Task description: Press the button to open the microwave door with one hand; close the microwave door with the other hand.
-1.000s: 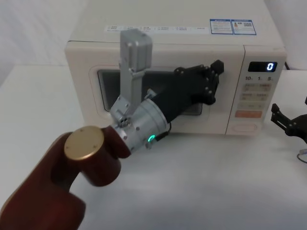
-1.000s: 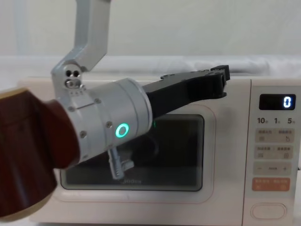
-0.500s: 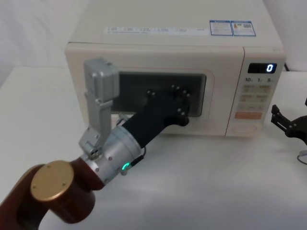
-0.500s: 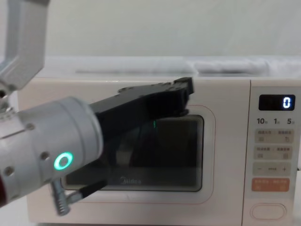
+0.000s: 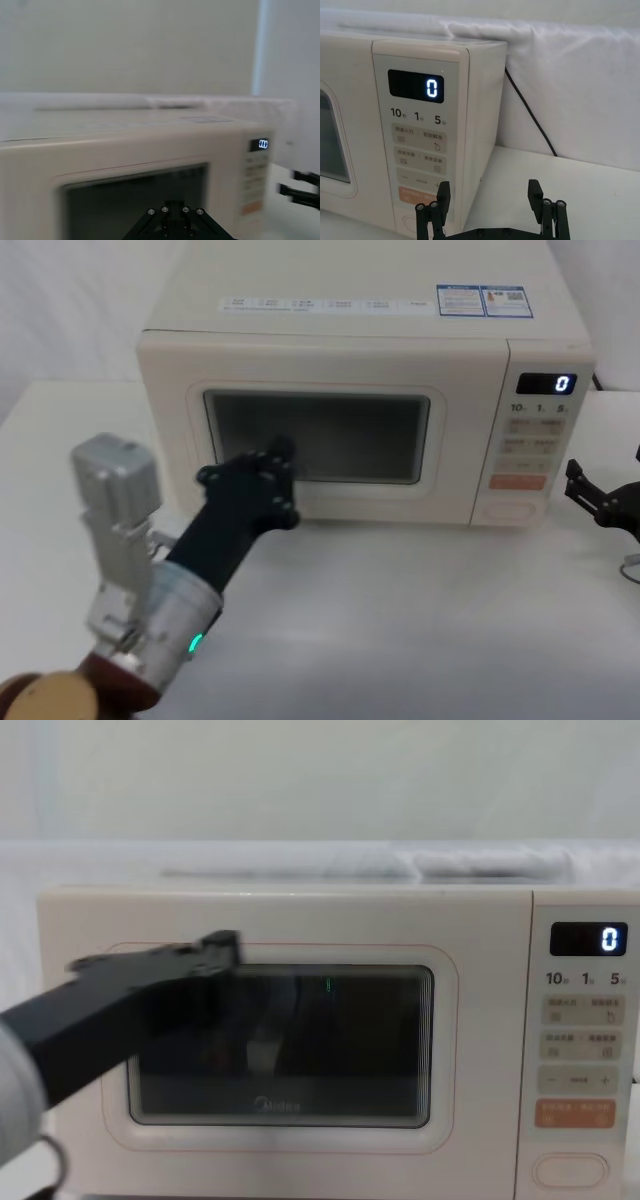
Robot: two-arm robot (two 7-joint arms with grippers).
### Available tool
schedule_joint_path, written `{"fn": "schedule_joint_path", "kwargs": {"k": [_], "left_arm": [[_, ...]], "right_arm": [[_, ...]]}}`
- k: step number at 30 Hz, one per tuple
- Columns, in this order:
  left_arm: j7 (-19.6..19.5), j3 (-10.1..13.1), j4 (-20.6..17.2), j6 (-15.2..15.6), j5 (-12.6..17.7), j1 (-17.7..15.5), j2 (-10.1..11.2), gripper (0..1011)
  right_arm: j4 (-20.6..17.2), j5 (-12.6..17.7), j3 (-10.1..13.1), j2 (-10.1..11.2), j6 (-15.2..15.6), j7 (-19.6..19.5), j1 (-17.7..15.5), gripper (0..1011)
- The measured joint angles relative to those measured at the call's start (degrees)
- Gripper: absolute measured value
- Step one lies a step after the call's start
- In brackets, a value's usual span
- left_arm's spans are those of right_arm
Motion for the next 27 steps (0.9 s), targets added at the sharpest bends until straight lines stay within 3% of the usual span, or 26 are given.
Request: {"fn": "schedule_joint_path", "kwargs": {"k": [3, 10, 27], "left_arm": [[3.0, -2.5, -1.8, -2.5, 1.6, 3.9, -0.9, 0], [4.9, -5.5, -3.9, -4.5, 2.6, 8.2, -1.8, 0], [7.5, -11.8, -4.0, -7.3, 5.1, 14.5, -4.0, 0]], "right_arm": [[0.0, 0.0, 0.0, 0.0, 0.0, 0.0, 0.0, 1002], [0.0, 0.0, 0.0, 0.0, 0.0, 0.0, 0.0, 1002], [0.0, 0.0, 0.0, 0.0, 0.0, 0.0, 0.0, 1002]]}}
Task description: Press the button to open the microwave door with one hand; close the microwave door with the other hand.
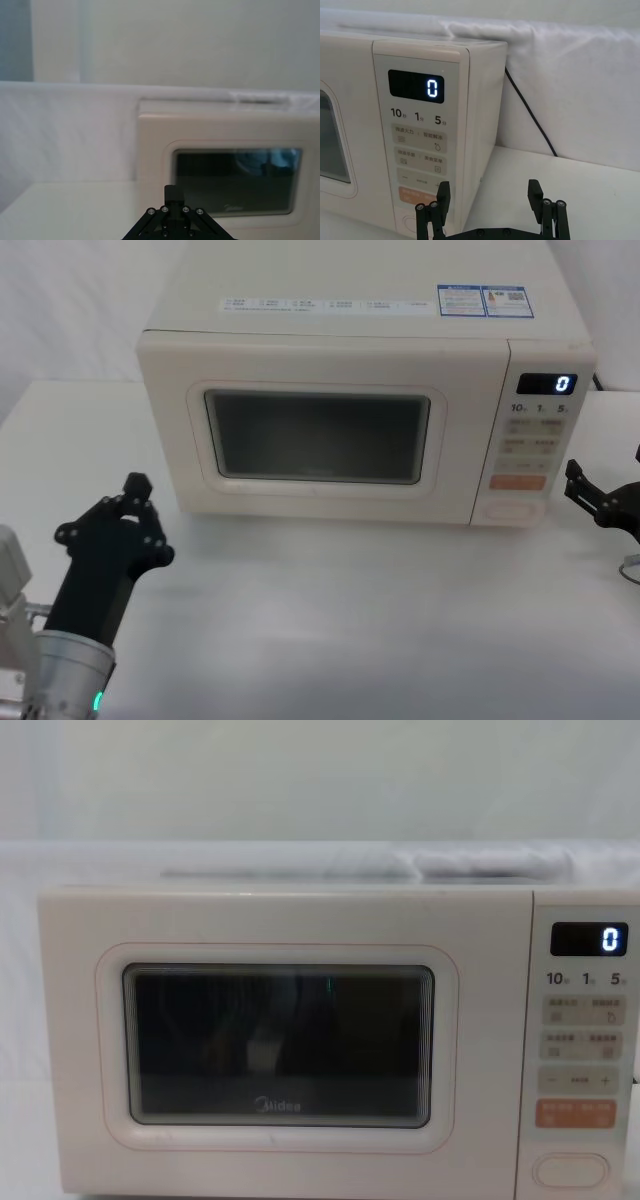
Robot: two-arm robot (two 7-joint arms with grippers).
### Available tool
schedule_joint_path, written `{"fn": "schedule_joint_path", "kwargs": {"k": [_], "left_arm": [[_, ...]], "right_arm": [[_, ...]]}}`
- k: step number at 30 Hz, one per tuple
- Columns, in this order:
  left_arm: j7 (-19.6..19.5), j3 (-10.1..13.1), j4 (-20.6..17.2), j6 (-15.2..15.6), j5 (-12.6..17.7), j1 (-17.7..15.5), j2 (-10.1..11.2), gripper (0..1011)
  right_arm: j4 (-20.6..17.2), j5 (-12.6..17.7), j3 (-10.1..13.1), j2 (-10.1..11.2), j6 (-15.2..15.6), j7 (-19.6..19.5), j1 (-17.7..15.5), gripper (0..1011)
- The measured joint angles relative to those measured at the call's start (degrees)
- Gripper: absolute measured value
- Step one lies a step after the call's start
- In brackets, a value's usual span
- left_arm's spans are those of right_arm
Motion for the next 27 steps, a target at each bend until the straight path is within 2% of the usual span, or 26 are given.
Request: {"fn": "schedule_joint_path", "kwargs": {"k": [5, 7, 13, 19, 27], "left_arm": [[0.2, -2.3, 1.0, 0.3, 0.2, 0.5, -0.1, 0], [0.1, -3.8, 2.0, 1.2, 0.0, 0.5, 0.0, 0], [-0.4, -6.4, 4.2, 3.9, -0.7, -0.2, 0.3, 0], [-0.6, -8.1, 6.5, 7.0, -1.0, -1.3, 0.1, 0], [-1.5, -8.8, 9.6, 7.6, -1.6, -3.3, -1.3, 0]], "right_arm": [[0.0, 0.0, 0.0, 0.0, 0.0, 0.0, 0.0, 1002], [0.0, 0.0, 0.0, 0.0, 0.0, 0.0, 0.0, 1002], [0.0, 0.0, 0.0, 0.0, 0.0, 0.0, 0.0, 1002], [0.0, 0.0, 0.0, 0.0, 0.0, 0.0, 0.0, 1002], [0.0, 0.0, 0.0, 0.0, 0.0, 0.0, 0.0, 1002]]}}
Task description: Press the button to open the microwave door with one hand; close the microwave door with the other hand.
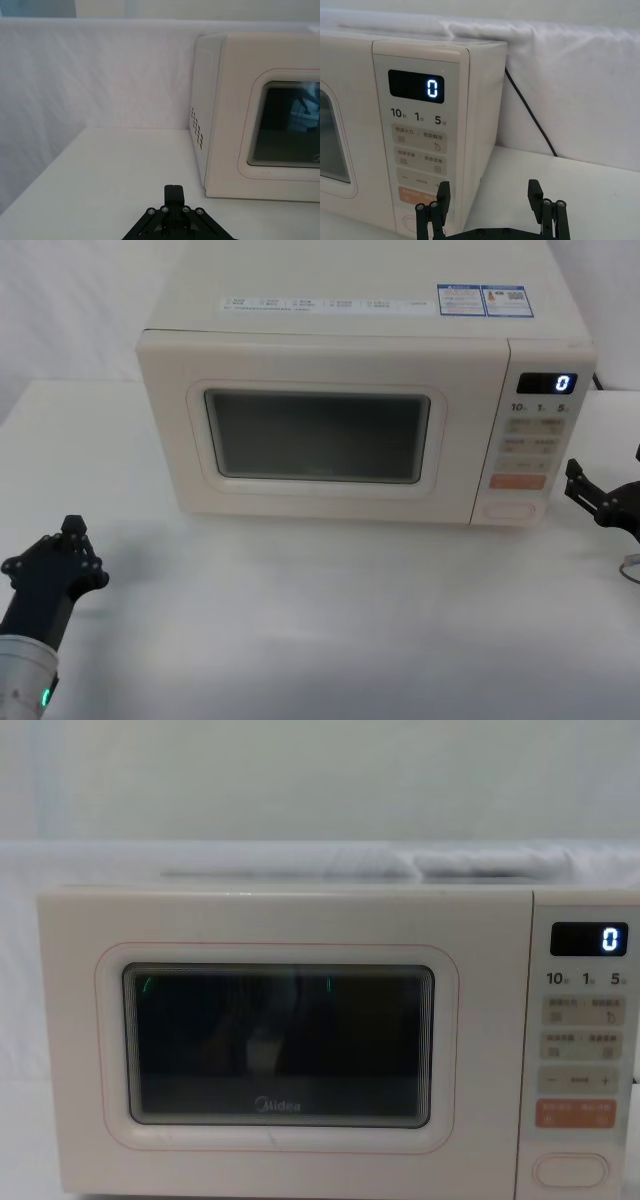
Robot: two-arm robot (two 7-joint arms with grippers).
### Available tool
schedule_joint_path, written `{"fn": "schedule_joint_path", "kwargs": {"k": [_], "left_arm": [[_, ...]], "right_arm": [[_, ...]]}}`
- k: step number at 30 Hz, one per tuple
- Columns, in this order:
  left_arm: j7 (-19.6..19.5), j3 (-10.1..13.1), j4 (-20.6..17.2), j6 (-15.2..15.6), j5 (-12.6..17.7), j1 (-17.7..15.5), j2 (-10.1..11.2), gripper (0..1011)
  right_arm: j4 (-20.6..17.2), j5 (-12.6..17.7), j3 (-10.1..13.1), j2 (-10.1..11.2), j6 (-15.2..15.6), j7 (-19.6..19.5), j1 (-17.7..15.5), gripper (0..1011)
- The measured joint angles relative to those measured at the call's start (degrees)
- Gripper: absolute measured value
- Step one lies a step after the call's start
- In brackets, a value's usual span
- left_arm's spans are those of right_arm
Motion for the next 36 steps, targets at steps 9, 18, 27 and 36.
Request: {"fn": "schedule_joint_path", "kwargs": {"k": [9, 18, 27, 36], "left_arm": [[-1.3, 0.3, 3.3, 0.1, 0.5, -3.2, -1.9, 0], [-1.6, 1.1, 3.8, 1.7, 3.1, -4.2, -2.6, 0], [-1.6, 1.0, 3.8, 1.7, 2.7, -4.2, -2.5, 0], [-1.6, 1.0, 3.9, 1.6, 2.5, -4.2, -2.5, 122]], "right_arm": [[0.0, 0.0, 0.0, 0.0, 0.0, 0.0, 0.0, 1002], [0.0, 0.0, 0.0, 0.0, 0.0, 0.0, 0.0, 1002], [0.0, 0.0, 0.0, 0.0, 0.0, 0.0, 0.0, 1002], [0.0, 0.0, 0.0, 0.0, 0.0, 0.0, 0.0, 1002]]}}
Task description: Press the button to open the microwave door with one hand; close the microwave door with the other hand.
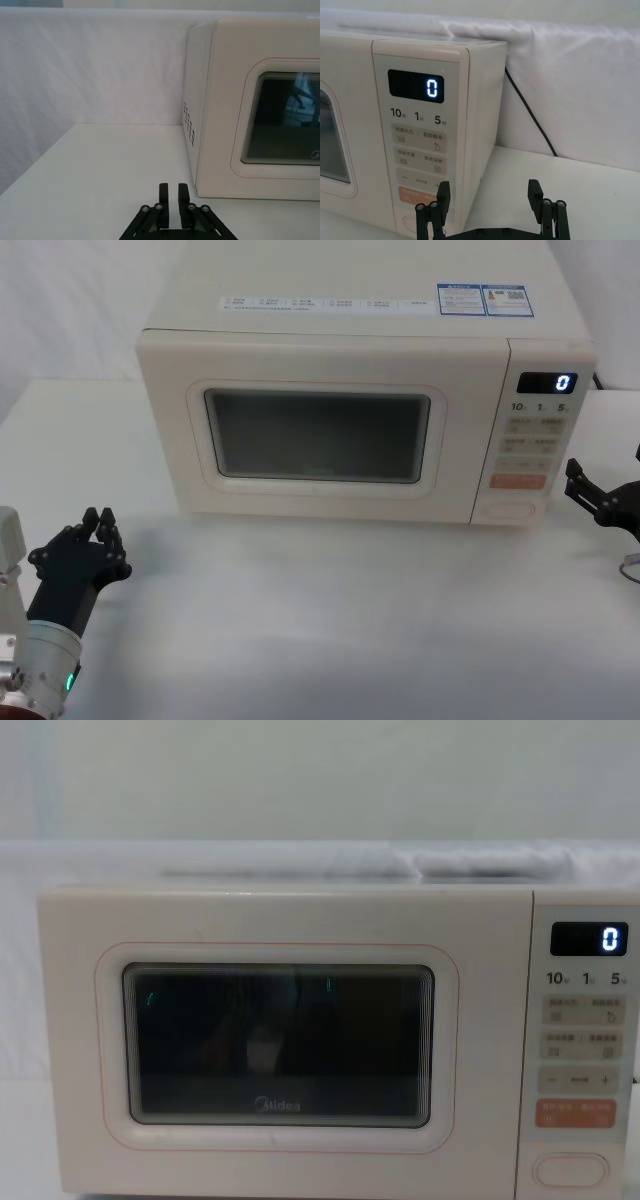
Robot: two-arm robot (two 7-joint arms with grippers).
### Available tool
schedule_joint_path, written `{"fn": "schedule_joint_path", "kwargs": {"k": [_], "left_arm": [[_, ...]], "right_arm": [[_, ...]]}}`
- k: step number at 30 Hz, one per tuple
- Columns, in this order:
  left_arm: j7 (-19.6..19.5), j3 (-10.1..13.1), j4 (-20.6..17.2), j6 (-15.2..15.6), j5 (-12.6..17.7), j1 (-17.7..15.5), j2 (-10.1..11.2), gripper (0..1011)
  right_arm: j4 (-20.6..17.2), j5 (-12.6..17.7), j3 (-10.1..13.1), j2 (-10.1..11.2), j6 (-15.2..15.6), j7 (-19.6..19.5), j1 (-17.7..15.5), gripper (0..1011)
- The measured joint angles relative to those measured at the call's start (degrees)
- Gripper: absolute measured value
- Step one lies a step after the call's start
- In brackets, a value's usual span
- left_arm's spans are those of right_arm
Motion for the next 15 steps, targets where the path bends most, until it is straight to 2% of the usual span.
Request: {"fn": "schedule_joint_path", "kwargs": {"k": [3, 7, 9, 11, 12, 15], "left_arm": [[0.0, 0.0, 0.0, 0.0, -0.1, 0.0, 0.0, 173], [0.0, 0.0, 0.0, -0.1, -0.1, 0.0, 0.0, 341], [0.0, 0.0, 0.0, -0.1, -0.1, 0.0, 0.0, 364], [0.0, 0.0, 0.0, -0.1, -0.1, 0.0, 0.0, 457], [0.0, 0.0, 0.0, -0.1, -0.1, 0.0, 0.0, 457], [0.0, 0.0, 0.0, -0.1, -0.1, 0.0, 0.0, 570]], "right_arm": [[0.0, 0.0, 0.0, 0.0, 0.0, 0.0, 0.0, 1002], [0.0, 0.0, 0.0, 0.0, 0.0, 0.0, 0.0, 1002], [0.0, 0.0, 0.0, 0.0, 0.0, 0.0, 0.0, 1002], [0.0, 0.0, 0.0, 0.0, 0.0, 0.0, 0.0, 1002], [0.0, 0.0, 0.0, 0.0, 0.0, 0.0, 0.0, 1002], [0.0, 0.0, 0.0, 0.0, 0.0, 0.0, 0.0, 1002]]}}
